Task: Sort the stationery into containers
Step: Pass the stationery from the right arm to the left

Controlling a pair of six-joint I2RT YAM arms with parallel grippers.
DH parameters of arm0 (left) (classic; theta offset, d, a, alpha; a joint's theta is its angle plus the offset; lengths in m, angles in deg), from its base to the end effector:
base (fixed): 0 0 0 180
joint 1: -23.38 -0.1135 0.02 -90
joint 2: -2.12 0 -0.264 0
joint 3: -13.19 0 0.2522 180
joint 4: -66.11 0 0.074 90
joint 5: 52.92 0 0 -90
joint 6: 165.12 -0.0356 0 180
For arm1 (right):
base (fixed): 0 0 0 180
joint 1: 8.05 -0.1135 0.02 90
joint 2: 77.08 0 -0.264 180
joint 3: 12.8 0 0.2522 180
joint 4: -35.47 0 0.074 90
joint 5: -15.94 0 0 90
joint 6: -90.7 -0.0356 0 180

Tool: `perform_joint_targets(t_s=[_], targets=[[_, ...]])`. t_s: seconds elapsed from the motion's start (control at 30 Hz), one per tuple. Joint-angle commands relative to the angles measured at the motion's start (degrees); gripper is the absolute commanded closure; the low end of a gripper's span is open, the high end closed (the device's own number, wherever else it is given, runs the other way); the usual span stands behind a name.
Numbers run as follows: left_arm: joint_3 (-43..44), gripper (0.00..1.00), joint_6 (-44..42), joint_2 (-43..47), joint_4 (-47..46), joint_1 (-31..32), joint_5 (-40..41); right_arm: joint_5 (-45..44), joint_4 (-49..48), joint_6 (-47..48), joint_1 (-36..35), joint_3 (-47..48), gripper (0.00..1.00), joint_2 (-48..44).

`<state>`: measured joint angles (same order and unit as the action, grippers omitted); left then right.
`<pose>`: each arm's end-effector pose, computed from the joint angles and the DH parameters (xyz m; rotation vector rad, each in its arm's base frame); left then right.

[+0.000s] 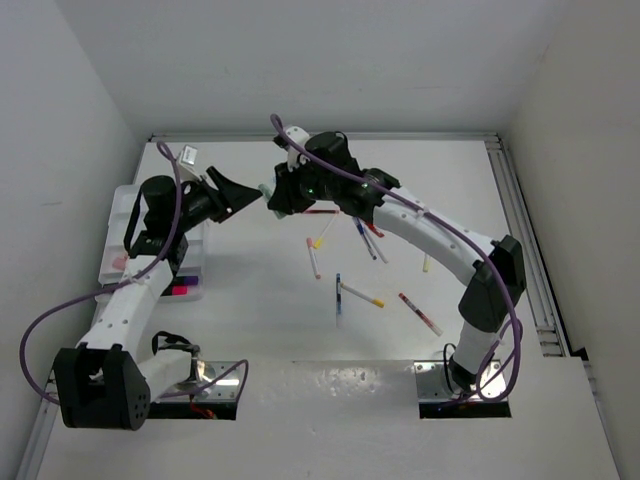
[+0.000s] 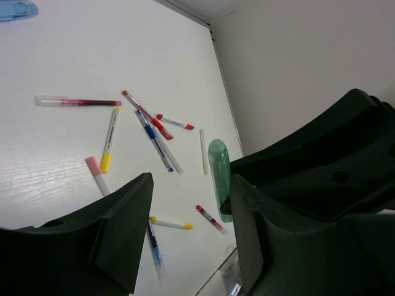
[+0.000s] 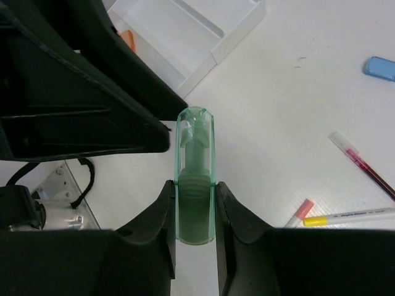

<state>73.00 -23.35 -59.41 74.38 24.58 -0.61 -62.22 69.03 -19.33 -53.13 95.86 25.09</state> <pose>0.2464 -0.0269 0.3203 -0.3035 1.8532 -1.2272 0.2936 0.3048 0.3505 -0.6011 2.0750 0.8984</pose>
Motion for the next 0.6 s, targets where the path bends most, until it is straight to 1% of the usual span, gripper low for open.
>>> perform_joint_targets(t_s=[0.0, 0.27, 0.47, 0.57], targets=[[2.2, 0.42, 1.9, -0.6, -3.5, 0.7, -0.3, 0.0, -1.4, 1.6, -1.3, 3.5, 1.0, 0.5], [2.4, 0.48, 2.5, -1.9, -4.1, 1.3, -0.2, 0.1, -1.8, 1.7, -2.3, 4.6, 1.0, 1.9], [1.2, 0.55, 2.5, -2.0, -4.0, 2.1, -0.1, -0.4, -2.5, 1.7, -2.7, 5.4, 1.0, 2.9], [0.7, 0.65, 1.8, -1.8, -3.1, 2.5, -0.2, -1.0, -3.0, 1.7, -2.9, 6.0, 1.0, 3.5]])
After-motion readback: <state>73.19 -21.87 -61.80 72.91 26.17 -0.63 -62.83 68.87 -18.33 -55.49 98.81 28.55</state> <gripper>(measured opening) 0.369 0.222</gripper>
